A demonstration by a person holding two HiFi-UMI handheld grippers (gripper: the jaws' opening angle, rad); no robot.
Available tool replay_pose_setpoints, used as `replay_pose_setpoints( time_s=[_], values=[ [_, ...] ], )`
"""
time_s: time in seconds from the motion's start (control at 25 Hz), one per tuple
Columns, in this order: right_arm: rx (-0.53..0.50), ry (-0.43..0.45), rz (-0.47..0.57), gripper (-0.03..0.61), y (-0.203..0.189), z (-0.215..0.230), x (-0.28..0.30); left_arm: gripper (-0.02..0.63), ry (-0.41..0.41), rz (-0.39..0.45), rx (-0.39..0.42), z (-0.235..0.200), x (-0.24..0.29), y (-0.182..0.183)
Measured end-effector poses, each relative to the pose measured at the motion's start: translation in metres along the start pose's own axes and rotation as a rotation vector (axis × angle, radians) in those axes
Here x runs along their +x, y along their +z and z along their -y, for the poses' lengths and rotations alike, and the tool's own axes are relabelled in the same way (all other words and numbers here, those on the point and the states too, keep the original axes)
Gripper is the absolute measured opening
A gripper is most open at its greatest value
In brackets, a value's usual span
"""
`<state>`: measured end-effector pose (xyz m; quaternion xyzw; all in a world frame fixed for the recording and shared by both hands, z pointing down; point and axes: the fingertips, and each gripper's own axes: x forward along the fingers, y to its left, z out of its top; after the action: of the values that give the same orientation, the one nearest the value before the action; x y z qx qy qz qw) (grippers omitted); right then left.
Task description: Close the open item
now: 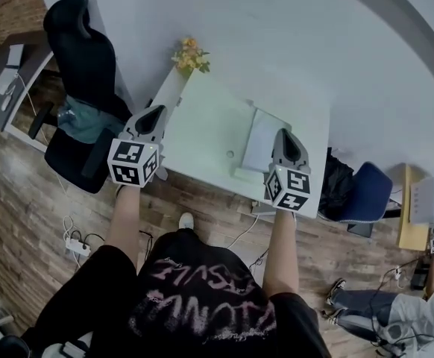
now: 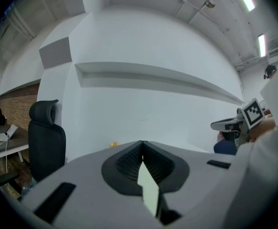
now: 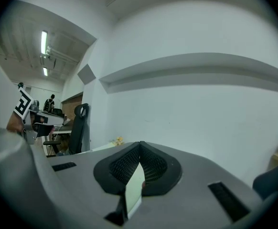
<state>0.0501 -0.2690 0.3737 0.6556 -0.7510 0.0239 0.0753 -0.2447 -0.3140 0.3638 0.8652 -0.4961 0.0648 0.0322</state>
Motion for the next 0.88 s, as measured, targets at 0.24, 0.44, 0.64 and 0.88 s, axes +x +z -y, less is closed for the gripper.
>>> replay_pose_setpoints(
  time_s=[0.24, 0.44, 0.64, 0.88],
  values=[
    [0.010, -0.008, -0.008, 0.009, -0.003, -0.005, 0.029, 0.003, -0.015, -0.013, -0.001, -0.024, 0.022, -0.005],
    [0.024, -0.003, -0.031, 0.009, -0.012, -0.001, 0.045, 0.003, -0.017, -0.044, -0.012, -0.028, 0.035, -0.014],
    [0.039, 0.034, -0.037, 0.009, -0.018, 0.003, 0.064, 0.003, 0.015, -0.062, -0.013, -0.029, 0.044, -0.019],
    [0.052, 0.093, -0.056, 0.009, -0.028, 0.007, 0.084, 0.002, 0.062, -0.100, -0.022, -0.025, 0.049, -0.027]
  ],
)
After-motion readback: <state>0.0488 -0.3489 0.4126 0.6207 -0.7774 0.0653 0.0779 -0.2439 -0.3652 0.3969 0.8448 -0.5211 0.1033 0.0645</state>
